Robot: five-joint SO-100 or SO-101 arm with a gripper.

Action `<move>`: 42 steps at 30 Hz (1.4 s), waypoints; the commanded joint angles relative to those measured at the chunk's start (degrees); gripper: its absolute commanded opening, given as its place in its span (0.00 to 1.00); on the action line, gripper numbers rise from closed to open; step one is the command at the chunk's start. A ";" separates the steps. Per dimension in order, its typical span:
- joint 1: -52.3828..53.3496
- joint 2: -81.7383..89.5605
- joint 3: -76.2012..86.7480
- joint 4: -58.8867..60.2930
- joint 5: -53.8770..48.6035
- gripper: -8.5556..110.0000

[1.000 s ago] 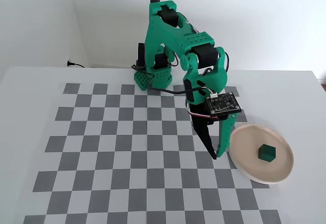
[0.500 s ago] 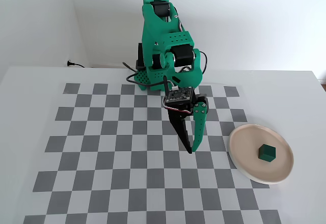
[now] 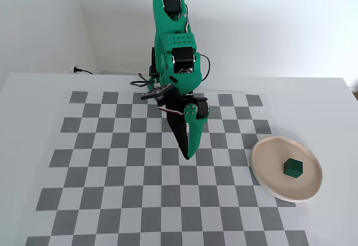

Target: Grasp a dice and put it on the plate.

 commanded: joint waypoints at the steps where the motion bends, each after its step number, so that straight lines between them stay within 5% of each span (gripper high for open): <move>1: 0.70 8.70 2.11 -1.41 4.39 0.04; 30: 0.18 57.92 32.34 15.03 23.64 0.04; 40: 0.44 57.92 35.33 17.58 33.05 0.04; 42: 0.26 57.92 35.86 18.81 34.98 0.12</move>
